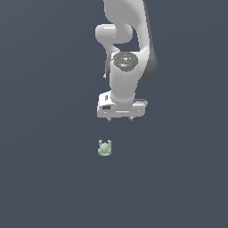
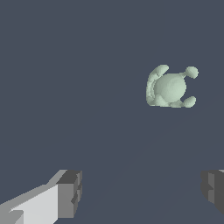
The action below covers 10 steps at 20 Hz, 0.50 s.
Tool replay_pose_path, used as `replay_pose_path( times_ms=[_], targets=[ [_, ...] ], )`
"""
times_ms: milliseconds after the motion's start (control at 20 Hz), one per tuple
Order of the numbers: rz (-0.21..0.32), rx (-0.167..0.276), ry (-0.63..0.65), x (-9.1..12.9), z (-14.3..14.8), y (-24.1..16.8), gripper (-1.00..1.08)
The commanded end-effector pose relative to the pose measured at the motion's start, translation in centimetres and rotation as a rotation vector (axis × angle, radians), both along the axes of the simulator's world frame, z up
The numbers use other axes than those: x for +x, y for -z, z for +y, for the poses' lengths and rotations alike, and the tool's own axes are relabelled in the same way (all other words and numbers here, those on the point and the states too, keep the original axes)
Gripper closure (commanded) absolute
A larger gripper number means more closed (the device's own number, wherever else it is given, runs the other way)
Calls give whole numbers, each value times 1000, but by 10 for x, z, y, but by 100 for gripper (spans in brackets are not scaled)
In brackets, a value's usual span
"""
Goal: Pick up the object and move it to a goal position.
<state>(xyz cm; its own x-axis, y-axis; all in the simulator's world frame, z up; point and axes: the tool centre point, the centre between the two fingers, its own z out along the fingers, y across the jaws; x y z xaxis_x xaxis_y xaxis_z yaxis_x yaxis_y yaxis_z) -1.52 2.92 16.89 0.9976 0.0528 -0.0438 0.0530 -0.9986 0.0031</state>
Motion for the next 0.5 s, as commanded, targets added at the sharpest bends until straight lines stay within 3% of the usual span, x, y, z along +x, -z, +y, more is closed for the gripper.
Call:
replay_pose_path(
  times_ms=[0, 450],
  targets=[
    [1, 0, 1, 0, 0, 0, -92],
    [-7, 2, 10, 17, -12, 12, -92]
  ],
)
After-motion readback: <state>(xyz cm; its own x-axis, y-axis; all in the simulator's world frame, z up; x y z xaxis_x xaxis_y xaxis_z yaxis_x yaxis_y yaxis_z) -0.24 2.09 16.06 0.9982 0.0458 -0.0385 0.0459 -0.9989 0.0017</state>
